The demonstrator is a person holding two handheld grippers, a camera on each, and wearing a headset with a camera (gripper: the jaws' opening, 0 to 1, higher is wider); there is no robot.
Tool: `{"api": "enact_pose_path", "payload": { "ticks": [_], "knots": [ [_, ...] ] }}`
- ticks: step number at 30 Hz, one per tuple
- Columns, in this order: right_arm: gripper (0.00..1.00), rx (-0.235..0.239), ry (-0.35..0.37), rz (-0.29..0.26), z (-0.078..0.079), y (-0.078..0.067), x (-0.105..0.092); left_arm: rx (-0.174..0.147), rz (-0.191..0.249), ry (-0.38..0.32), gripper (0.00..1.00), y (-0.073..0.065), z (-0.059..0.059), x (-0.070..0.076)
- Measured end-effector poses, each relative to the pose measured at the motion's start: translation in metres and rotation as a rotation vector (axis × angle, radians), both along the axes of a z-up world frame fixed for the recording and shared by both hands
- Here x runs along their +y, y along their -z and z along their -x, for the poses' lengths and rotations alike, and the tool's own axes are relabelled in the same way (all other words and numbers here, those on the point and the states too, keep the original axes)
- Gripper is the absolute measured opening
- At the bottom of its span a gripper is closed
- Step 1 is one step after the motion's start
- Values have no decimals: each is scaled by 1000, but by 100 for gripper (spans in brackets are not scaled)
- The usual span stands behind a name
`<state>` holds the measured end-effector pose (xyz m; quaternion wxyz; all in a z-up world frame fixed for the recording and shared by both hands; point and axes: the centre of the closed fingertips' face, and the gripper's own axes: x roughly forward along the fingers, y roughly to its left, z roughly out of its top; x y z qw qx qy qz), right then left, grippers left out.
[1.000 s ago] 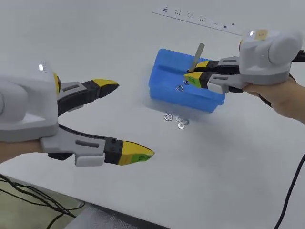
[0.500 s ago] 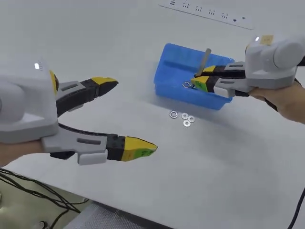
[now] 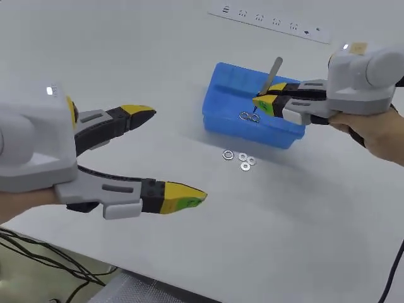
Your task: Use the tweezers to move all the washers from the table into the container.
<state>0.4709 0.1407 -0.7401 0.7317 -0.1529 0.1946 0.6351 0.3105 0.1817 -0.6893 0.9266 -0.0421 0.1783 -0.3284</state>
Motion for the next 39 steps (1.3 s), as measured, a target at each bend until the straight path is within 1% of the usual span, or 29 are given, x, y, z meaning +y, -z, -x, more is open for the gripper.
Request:
{"api": "enact_pose_path", "payload": {
  "ticks": [2, 3, 4, 5, 7, 8, 10, 13, 14, 15, 16, 17, 19, 20, 22, 24, 25, 27, 33, 35, 37, 39],
  "knots": [
    [8, -7, -7, 2, 1, -3, 1, -14, 2, -7, 96, -3, -5, 1],
    [8, -20, -14, 11, 3, -4, 1, -27, -2, -12, 96, -5, -10, 2],
    [8, -33, -21, 22, 4, -5, 1, -31, 0, -12, 96, -6, -13, 2],
    [8, -44, -29, 27, 6, -6, 2, -41, 7, -17, 95, -8, -19, 2],
    [8, -45, -34, 25, 9, -9, 3, -52, 9, -14, 92, -11, -28, 2],
    [8, -48, -37, 28, 12, -10, 4, -72, 3, -8, 89, -13, -36, 1],
    [8, -65, -51, 37, 17, -13, 6, -93, 6, 2, 81, -18, -49, -2],
    [8, -73, -72, 32, 24, -19, 9, -115, 28, 25, 78, -24, -67, -10],
    [8, -81, -82, 35, 27, -20, 9, -119, 26, 26, 77, -25, -72, -11],
    [8, -83, -87, 36, 24, -18, 10, -138, 7, 22, 76, -27, -81, -12],
    [8, -89, -95, 39, 22, -17, 10, -158, -8, 16, 74, -29, -88, -13],
    [8, -99, -101, 44, 24, -17, 10, -174, -12, 17, 73, -33, -93, -16],
    [8, -114, -110, 55, 28, -18, 9, -175, 2, 31, 70, -36, -100, -20],
    [8, -124, -118, 59, 30, -19, 9, -185, 13, 47, 68, -39, -104, -23],
    [8, -134, -131, 66, 34, -19, 7, -196, 7, 70, 62, -43, -109, -29],
    [8, -139, -141, 72, 37, -19, 6, -204, -3, 93, 57, -45, -112, -34],
    [8, -141, -143, 75, 38, -19, 5, -209, -7, 106, 56, -41, -117, -32],
    [8, -144, -148, 82, 39, -18, 3, -213, -11, 138, 53, -43, -117, -40],
    [8, -157, -171, 87, 45, -20, 2, -217, -32, 225, 32, -46, -114, -54],
    [8, -159, -181, 86, 47, -21, 3, -214, -41, 258, 28, -46, -113, -57],
    [8, -164, -191, 85, 49, -22, 5, -212, -59, 290, 27, -47, -112, -61],
    [8, -162, -196, 82, 50, -22, 6, -210, -66, 322, 23, -47, -110, -64]
  ]
}}
